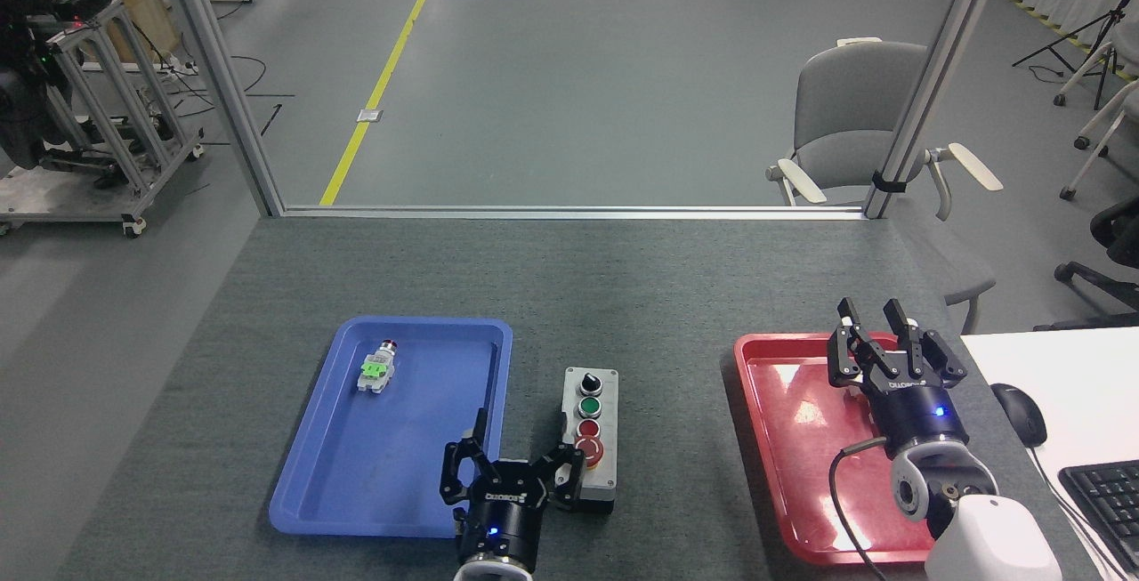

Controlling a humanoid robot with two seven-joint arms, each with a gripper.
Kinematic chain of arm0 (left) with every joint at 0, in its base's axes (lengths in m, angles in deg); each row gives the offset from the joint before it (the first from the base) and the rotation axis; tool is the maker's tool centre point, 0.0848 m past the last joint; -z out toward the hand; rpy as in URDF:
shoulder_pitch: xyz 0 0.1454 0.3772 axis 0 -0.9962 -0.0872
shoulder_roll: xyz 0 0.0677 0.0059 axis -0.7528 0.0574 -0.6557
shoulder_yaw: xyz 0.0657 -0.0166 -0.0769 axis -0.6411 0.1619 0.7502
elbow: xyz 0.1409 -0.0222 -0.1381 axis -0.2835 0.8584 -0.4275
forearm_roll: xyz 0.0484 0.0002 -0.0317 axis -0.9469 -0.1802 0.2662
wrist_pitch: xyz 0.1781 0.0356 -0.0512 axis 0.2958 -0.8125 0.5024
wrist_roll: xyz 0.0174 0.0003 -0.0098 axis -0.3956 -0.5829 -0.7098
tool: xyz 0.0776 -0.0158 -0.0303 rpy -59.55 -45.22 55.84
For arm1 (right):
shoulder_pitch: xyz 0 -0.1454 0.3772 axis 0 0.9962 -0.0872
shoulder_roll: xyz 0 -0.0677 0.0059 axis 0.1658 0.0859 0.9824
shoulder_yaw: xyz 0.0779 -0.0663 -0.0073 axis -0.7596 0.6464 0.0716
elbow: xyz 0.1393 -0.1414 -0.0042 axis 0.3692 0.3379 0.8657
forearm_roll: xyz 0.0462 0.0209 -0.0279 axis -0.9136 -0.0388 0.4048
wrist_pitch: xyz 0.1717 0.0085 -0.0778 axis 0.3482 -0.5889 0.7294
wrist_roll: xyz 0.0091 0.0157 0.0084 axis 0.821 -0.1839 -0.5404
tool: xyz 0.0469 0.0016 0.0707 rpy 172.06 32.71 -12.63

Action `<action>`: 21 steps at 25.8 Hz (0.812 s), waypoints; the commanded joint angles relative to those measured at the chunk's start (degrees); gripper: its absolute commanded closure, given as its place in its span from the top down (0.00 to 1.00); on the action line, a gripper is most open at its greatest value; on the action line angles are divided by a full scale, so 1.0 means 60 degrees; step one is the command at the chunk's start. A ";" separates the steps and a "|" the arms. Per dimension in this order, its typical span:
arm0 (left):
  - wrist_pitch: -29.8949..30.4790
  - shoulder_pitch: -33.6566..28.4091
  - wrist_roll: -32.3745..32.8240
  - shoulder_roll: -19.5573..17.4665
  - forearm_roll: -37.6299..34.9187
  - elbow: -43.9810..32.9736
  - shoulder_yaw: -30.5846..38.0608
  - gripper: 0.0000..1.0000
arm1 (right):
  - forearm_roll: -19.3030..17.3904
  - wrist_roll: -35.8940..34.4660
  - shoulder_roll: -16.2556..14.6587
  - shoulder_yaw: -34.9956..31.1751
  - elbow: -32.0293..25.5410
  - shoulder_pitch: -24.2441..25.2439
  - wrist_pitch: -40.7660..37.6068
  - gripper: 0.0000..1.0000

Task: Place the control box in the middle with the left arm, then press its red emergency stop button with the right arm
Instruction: 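Withdraw the left gripper to the blue tray and move the right gripper toward the box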

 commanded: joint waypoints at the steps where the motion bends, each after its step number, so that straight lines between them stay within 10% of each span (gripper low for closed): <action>1: 0.0050 -0.0340 0.0006 -0.0628 -0.0063 -0.0773 0.0578 0.99 | 0.0145 0.0035 -0.0006 0.0221 0.0093 -0.0098 -0.0618 0.40; 5: 0.0313 -0.0457 0.0064 -0.1228 -0.0063 -0.1022 0.0974 0.99 | 0.0833 0.0035 0.0009 0.0499 0.0533 -0.0289 -0.2507 0.01; 21: 0.6393 -0.0882 0.1500 -0.3060 -0.0078 -0.1638 0.4211 0.99 | 0.1537 0.0152 0.0595 0.3121 0.0796 -0.0802 -0.4338 0.00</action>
